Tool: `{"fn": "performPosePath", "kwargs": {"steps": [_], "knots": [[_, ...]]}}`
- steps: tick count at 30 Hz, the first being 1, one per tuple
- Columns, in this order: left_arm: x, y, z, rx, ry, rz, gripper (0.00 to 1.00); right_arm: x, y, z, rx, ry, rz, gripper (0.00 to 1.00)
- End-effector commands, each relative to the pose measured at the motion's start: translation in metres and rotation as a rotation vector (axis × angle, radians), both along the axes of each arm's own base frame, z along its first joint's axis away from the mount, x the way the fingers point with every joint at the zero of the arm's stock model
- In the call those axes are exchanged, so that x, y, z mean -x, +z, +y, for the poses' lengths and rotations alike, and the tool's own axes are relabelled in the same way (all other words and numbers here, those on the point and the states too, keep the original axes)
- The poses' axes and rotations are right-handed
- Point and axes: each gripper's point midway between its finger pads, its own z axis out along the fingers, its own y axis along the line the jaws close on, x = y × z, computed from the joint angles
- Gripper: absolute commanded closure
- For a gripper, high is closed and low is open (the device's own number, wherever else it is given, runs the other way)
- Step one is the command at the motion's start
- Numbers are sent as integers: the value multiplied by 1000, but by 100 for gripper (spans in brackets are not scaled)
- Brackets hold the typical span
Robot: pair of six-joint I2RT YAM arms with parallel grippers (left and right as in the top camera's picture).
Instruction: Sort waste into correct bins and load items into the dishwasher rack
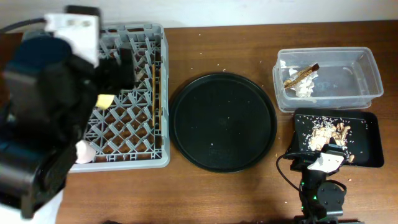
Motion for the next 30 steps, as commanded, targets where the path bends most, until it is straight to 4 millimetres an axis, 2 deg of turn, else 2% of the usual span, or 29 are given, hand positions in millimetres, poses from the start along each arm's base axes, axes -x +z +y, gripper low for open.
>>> {"fn": "performPosePath", "kwargs": {"steps": [1, 2, 5, 6, 10, 11, 15, 20, 30], "knots": [[11, -28, 5, 56, -65, -52, 1, 0, -4, -1, 7, -3, 7, 1], [13, -43, 11, 57, -47, -73, 1, 0, -4, -1, 7, -3, 7, 2], [36, -84, 28, 77, -5, -204, 1, 0, -4, -1, 7, -3, 7, 2], [50, -114, 33, 81, 4, -236, 1, 0, -4, -1, 7, -3, 7, 2], [90, -204, 52, 117, 62, -297, 1, 0, -4, -1, 7, -3, 7, 2], [94, -217, 56, 131, 77, -304, 1, 0, -4, -1, 7, -3, 7, 2], [92, -266, 57, 128, 87, -270, 1, 0, -4, -1, 7, -3, 7, 1], [75, -329, 46, 146, 34, -295, 1, 0, -4, -1, 7, -3, 7, 2], [76, -329, 46, 142, 32, -288, 1, 0, -4, -1, 7, -3, 7, 2]]}}
